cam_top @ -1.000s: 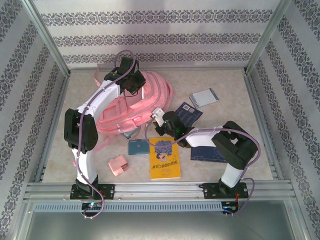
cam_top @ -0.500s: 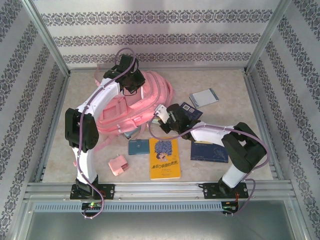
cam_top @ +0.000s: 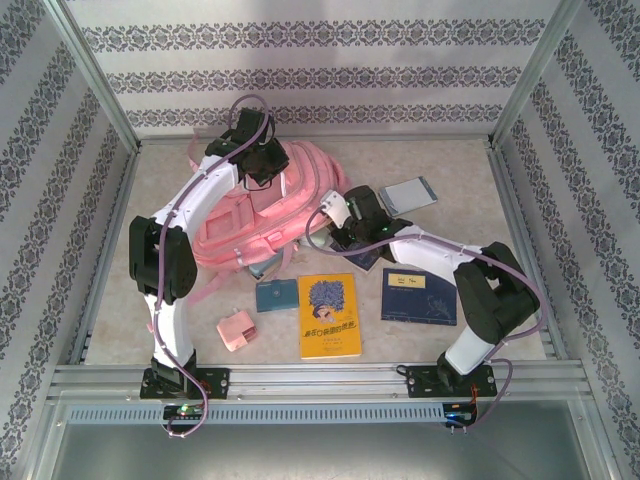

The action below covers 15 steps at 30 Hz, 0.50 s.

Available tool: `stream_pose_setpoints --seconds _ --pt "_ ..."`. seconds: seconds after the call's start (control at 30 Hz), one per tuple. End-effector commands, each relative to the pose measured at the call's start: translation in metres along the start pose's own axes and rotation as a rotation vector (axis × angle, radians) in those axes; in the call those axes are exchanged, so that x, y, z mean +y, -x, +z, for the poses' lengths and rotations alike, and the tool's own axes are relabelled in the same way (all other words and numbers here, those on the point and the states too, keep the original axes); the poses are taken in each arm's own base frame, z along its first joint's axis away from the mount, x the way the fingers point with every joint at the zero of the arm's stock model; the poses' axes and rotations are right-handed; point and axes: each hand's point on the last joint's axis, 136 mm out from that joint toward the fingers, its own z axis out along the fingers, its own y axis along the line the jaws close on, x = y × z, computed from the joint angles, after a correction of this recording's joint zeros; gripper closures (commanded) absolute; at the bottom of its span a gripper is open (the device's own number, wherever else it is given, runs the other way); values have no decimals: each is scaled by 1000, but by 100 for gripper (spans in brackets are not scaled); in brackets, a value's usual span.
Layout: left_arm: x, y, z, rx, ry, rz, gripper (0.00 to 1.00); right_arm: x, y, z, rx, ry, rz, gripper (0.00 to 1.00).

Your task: Pack books, pencil case, and school supplies into a backpack

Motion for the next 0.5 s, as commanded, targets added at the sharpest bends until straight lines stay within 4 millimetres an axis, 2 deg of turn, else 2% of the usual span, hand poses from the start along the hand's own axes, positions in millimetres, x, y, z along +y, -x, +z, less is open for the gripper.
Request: stream_pose_setpoints --seconds 0.0,0.07,0.2,0.33,0.47 --pt "2 10 -4 -4 12 15 100 -24 10 -3 -19 -32 31 100" --pt "1 9 -2 3 8 19 100 -32 14 -2 -25 -32 62 100" --pt "-4 15 -7 -12 9 57 100 -36 21 -5 -23 -28 66 100" --pt "-10 30 -19 -65 42 132 100 -25 39 -19 -93 24 94 100" --pt "-23 49 -35 -123 59 223 100 -7 46 -29 -110 50 91 100"
